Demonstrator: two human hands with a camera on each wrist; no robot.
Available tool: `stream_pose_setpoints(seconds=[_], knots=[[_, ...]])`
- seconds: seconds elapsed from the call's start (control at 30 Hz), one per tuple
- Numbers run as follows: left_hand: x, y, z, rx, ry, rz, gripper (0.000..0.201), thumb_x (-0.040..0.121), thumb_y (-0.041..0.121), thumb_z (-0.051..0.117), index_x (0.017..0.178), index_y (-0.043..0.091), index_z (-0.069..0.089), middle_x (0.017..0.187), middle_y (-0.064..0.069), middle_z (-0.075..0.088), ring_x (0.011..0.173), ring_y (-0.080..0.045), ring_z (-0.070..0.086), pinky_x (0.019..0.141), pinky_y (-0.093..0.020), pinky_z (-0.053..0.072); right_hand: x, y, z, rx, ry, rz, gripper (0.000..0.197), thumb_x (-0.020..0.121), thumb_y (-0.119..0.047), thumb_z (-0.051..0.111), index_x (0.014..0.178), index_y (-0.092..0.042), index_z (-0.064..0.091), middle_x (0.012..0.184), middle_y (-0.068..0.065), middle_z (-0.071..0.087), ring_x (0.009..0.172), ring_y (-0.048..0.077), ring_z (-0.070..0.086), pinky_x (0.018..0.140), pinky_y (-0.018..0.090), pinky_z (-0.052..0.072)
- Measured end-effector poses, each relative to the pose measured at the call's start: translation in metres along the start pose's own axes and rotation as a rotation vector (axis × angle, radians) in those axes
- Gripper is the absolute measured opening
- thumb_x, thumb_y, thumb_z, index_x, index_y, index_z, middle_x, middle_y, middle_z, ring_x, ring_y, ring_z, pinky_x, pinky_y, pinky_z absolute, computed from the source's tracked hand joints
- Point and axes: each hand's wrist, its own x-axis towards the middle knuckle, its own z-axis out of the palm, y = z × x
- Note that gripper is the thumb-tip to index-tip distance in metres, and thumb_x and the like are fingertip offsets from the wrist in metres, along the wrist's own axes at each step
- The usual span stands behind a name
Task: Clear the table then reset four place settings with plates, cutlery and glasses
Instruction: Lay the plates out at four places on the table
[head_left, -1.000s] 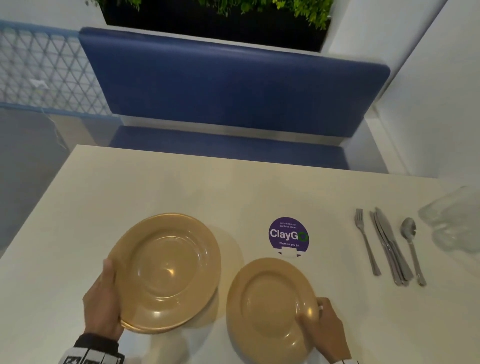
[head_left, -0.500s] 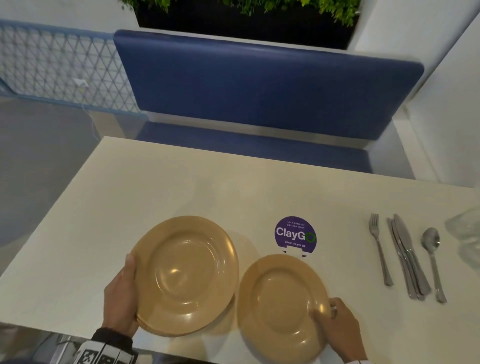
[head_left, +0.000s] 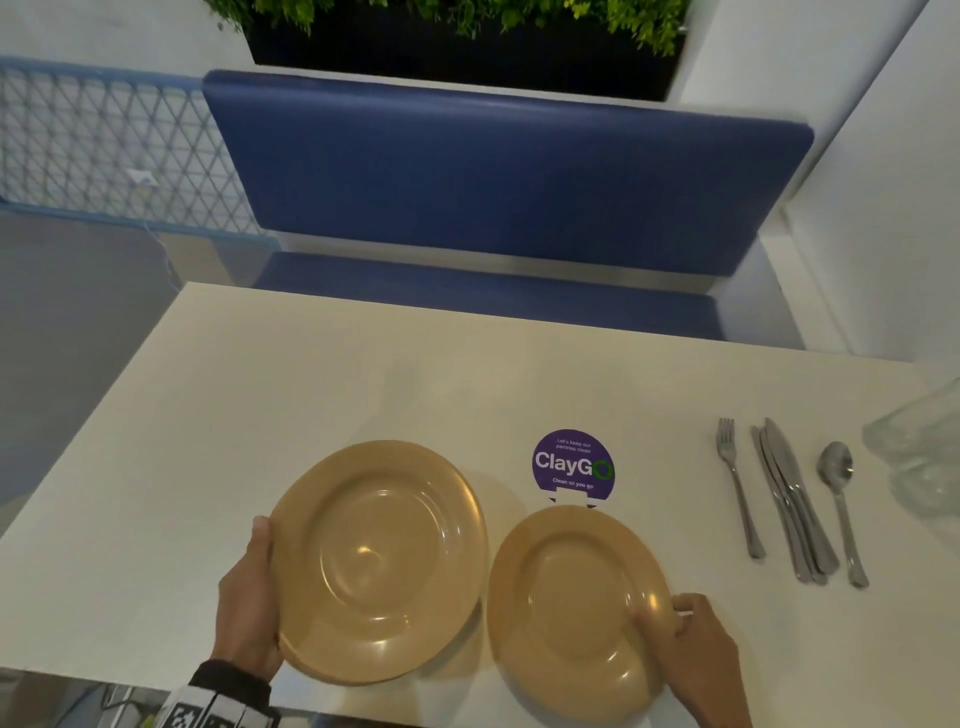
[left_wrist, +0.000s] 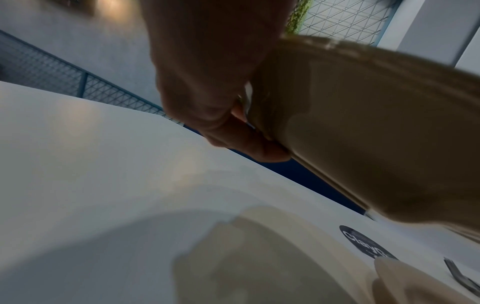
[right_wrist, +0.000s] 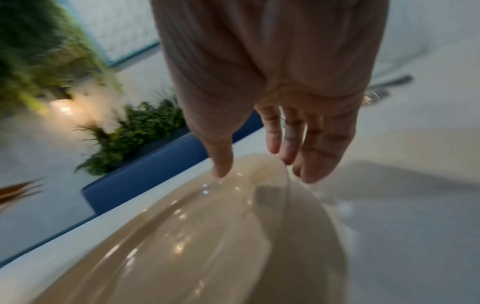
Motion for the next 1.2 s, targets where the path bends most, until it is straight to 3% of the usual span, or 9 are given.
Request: stream_pose_setpoints(seconds=[0.1, 0.2, 0.27, 0.37, 0.47, 0.63, 0.87, 1.0, 1.2], knots=[[0.003, 0.001, -0.001, 0.028, -0.024, 0.008, 0.049, 0.099, 0.056, 0.046, 0.098, 0.013, 0.070, 0.099, -0.017, 0.068, 0.087, -0.032, 0.062, 0.082, -0.046, 0.051, -0.018, -0.032, -0.009, -0.105, 0.138, -0.084, 0.046, 0.082, -0.044, 0.071, 0.118, -0.021, 0.053, 0.119, 0.007, 0.052, 0.112, 0.029, 0.053, 0.084, 0.042, 0.045], [0.012, 0.004, -0.002, 0.041, -0.076, -0.001, 0.052, 0.100, 0.054, 0.046, 0.101, 0.008, 0.071, 0.094, -0.016, 0.070, 0.082, -0.032, 0.063, 0.073, -0.040, 0.050, -0.043, -0.085, -0.007, -0.137, 0.173, -0.259, 0.033, 0.089, -0.043, 0.062, 0.116, -0.025, 0.053, 0.117, 0.003, 0.048, 0.114, 0.025, 0.047, 0.076, 0.036, 0.041], [0.019, 0.006, -0.006, 0.055, -0.107, 0.008, 0.055, 0.099, 0.054, 0.048, 0.096, 0.005, 0.071, 0.087, -0.014, 0.068, 0.077, -0.029, 0.061, 0.073, -0.040, 0.049, -0.060, -0.123, 0.007, -0.033, 0.034, -0.372, 0.022, 0.087, -0.048, 0.061, 0.103, -0.034, 0.055, 0.102, -0.005, 0.057, 0.100, 0.019, 0.058, 0.073, 0.030, 0.045], [0.032, 0.010, -0.020, 0.061, -0.125, 0.003, 0.054, 0.095, 0.057, 0.053, 0.086, 0.007, 0.071, 0.079, -0.011, 0.066, 0.072, -0.026, 0.058, 0.073, -0.042, 0.049, -0.086, -0.172, 0.048, -0.048, -0.288, -0.392, 0.038, 0.078, -0.064, 0.065, 0.100, -0.036, 0.055, 0.086, -0.011, 0.062, 0.077, 0.005, 0.059, 0.064, 0.021, 0.044], [0.045, 0.021, -0.045, 0.031, -0.109, -0.002, 0.045, 0.098, 0.049, 0.053, 0.088, 0.010, 0.074, 0.086, -0.010, 0.069, 0.078, -0.028, 0.061, 0.077, -0.041, 0.051, -0.100, -0.202, 0.102, -0.196, -0.355, -0.485, 0.037, 0.078, -0.062, 0.066, 0.092, -0.029, 0.056, 0.080, -0.007, 0.064, 0.067, 0.010, 0.059, 0.061, 0.025, 0.050], [0.074, 0.031, -0.095, 0.056, -0.066, 0.093, 0.033, 0.101, 0.041, 0.051, 0.082, 0.024, 0.071, 0.088, -0.001, 0.071, 0.087, -0.027, 0.061, 0.081, -0.041, 0.050, -0.104, -0.225, 0.160, -0.088, -0.355, -0.440, 0.021, 0.083, -0.042, 0.066, 0.096, -0.030, 0.057, 0.085, -0.009, 0.065, 0.070, 0.005, 0.061, 0.061, 0.021, 0.051], [0.106, 0.029, -0.120, 0.054, -0.122, 0.040, 0.023, 0.098, 0.043, 0.056, 0.095, 0.030, 0.075, 0.103, 0.000, 0.076, 0.099, -0.025, 0.069, 0.092, -0.047, 0.054, -0.127, -0.245, 0.196, 0.018, -0.343, -0.418, 0.039, 0.086, -0.027, 0.068, 0.119, -0.030, 0.047, 0.084, -0.006, 0.070, 0.064, 0.003, 0.068, 0.053, 0.015, 0.050], [0.117, 0.035, -0.126, 0.076, -0.166, 0.075, 0.022, 0.098, 0.035, 0.058, 0.089, 0.027, 0.076, 0.092, 0.005, 0.076, 0.089, -0.021, 0.068, 0.077, -0.036, 0.054, -0.137, -0.250, 0.207, -0.088, -0.198, -0.452, 0.030, 0.086, -0.031, 0.061, 0.113, -0.025, 0.047, 0.096, -0.010, 0.055, 0.083, 0.008, 0.055, 0.073, 0.025, 0.049], [0.138, 0.041, -0.138, 0.188, -0.187, 0.105, 0.020, 0.095, 0.041, 0.062, 0.089, 0.031, 0.078, 0.092, 0.004, 0.078, 0.096, -0.024, 0.070, 0.087, -0.044, 0.056, -0.142, -0.260, 0.206, 0.031, -0.214, -0.431, 0.027, 0.090, -0.019, 0.060, 0.113, -0.026, 0.048, 0.086, -0.012, 0.063, 0.065, 0.003, 0.061, 0.053, 0.011, 0.046]])
